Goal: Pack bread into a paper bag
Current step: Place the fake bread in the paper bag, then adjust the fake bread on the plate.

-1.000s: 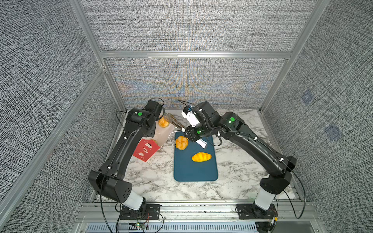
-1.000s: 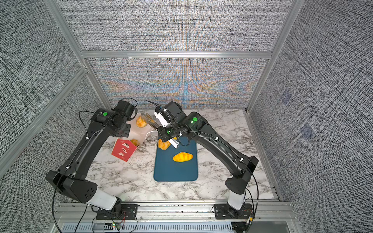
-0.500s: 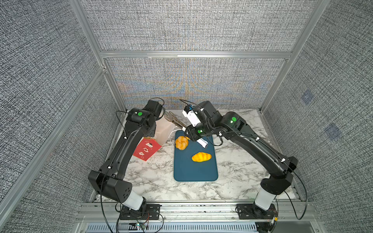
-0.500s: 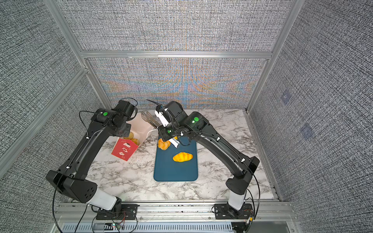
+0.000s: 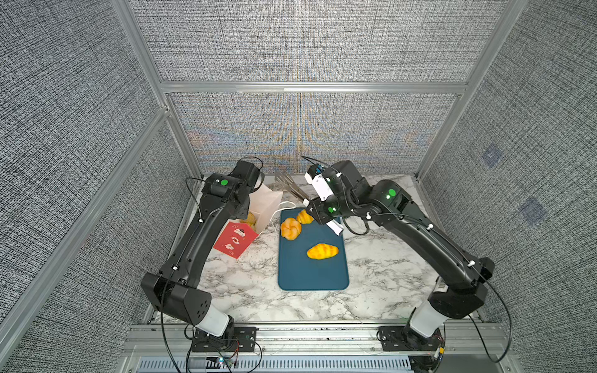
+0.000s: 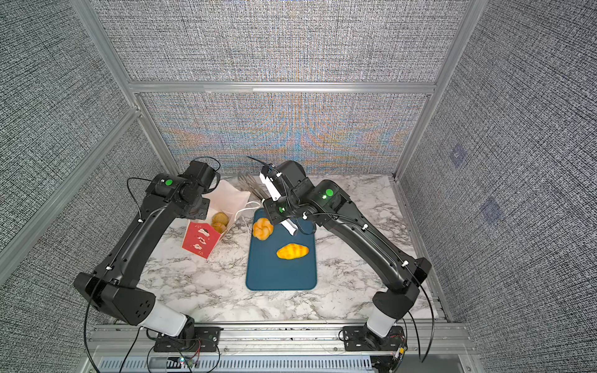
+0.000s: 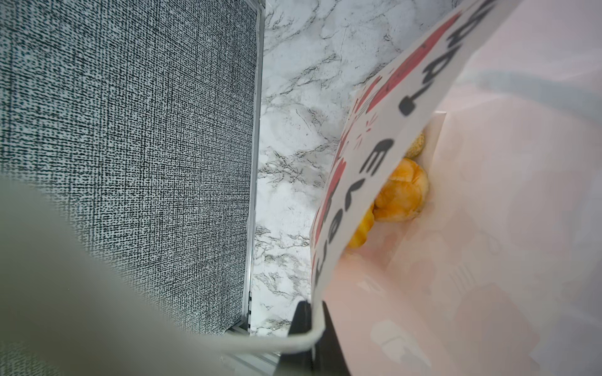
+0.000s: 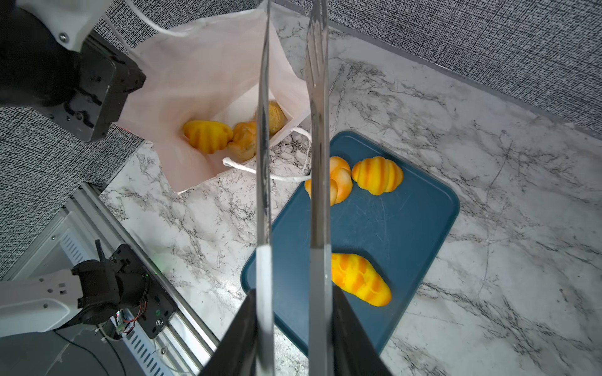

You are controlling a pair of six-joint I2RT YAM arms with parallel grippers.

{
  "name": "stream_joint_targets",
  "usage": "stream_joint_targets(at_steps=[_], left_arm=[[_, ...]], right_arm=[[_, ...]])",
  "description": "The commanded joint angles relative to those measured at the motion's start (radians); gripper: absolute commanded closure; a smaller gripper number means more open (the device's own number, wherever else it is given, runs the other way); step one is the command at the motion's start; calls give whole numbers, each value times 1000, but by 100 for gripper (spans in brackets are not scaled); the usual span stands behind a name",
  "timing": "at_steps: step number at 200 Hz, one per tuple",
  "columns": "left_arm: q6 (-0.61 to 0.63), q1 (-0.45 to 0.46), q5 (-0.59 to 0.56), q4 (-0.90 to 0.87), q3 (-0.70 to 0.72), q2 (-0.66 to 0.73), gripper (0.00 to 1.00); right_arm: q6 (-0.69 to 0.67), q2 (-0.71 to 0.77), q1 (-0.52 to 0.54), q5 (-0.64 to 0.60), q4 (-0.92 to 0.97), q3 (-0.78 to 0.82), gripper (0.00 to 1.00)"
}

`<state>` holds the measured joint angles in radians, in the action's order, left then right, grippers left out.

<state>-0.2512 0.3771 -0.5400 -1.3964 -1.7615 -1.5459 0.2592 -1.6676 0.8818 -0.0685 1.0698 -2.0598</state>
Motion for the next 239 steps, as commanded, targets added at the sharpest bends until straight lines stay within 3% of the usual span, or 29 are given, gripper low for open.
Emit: stream_joint_targets(at_steps=[1,98,239], left_arm=[[3,0,-12,7,7,8,98],[0,0,2,5,37,44,98],[0,0,39,13,99,106,98]], right_arm=[[12,32,-1,-38,-36,30,65],[71,233,-3,-86,-129,374,66],[162,398,0,-74,-206,695,66]])
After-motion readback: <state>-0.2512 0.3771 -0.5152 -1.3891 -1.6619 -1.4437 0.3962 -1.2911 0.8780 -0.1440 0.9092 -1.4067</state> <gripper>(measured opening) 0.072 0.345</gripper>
